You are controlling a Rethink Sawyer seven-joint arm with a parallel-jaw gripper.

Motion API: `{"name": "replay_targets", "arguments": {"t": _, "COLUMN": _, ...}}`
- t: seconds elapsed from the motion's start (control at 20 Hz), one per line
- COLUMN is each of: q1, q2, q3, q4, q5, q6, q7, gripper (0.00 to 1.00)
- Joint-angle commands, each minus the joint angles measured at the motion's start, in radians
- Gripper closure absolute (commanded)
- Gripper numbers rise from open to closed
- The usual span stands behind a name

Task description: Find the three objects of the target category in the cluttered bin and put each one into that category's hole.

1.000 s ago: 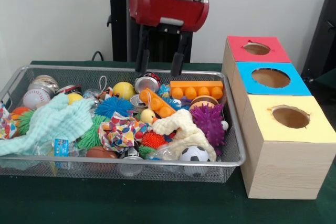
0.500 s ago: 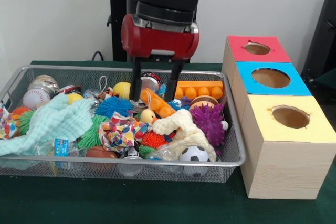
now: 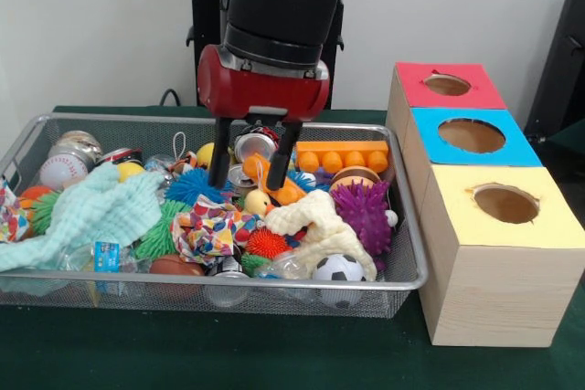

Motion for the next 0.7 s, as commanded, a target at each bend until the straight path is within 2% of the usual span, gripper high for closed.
{"name": "replay_targets", "arguments": {"t": 0.05, "q1": -0.012, "q2": 0.056, "q3": 0.065, "q4": -0.029, "q5": -0.069, "q6": 0.177, "q7": -0.364, "gripper": 0.00}}
{"name": "replay_targets", "arguments": {"t": 0.4, "q1": -0.016, "q2": 0.052, "q3": 0.072, "q4": -0.015, "q5": -0.059, "q6": 0.212, "q7": -0.369, "gripper": 0.00}}
{"name": "replay_targets", "arguments": {"t": 0.7, "q1": 0.003, "q2": 0.043, "q3": 0.062, "q4": -0.029, "q5": -0.086, "q6": 0.239, "q7": -0.377, "gripper": 0.00}}
